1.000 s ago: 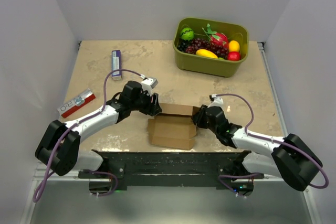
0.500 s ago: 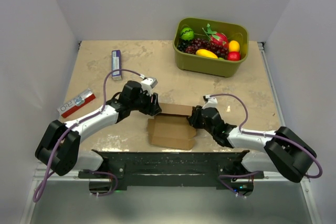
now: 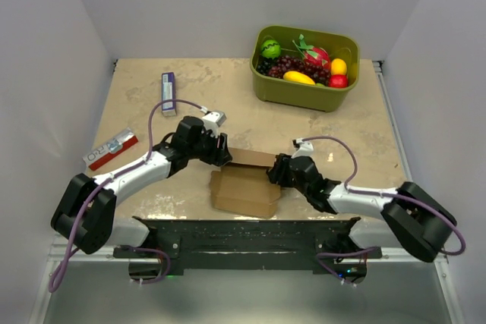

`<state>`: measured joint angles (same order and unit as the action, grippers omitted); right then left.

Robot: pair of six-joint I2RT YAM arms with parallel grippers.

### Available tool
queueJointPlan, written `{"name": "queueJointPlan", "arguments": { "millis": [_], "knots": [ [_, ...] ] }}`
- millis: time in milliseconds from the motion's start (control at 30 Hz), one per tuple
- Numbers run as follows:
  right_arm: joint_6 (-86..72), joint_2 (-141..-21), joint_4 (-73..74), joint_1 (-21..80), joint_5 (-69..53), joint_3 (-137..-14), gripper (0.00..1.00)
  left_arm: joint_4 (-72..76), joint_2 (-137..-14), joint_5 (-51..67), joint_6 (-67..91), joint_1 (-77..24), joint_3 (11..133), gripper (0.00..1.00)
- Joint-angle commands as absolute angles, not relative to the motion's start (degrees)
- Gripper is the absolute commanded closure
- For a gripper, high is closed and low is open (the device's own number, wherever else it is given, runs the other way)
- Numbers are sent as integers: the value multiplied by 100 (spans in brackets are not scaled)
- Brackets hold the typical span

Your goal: Fold the paper box

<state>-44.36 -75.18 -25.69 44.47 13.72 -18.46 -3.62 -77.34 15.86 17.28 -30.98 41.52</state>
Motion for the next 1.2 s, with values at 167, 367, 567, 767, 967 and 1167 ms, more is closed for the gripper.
{"name": "queueJointPlan", "arguments": {
  "millis": [167,367,567,767,967,1167],
  "knots": [
    [-4333,-5056,278,4579,764,-2214,29,-457,-7787,1538,1652,-3129,4351,46],
    [-4324,-4025,1554,4579,1203,-2575,18,-448,-7805,1582,1661,-3129,4342,46],
    [-4157,-5043,2249,4570,2381,-3225,13,-466,-7743,1538,1644,-3120,4333,46],
    [-4007,-5441,1794,4579,1628,-3428,41,-483,-7726,1494,1626,-3120,4342,46],
    [-4438,-5194,898,4597,302,-2727,66,-466,-7752,1503,1643,-3111,4350,46],
    [-4649,-5984,98,4623,9,-2365,69,-457,-7805,1564,1652,-3111,4351,46]
  ]
}}
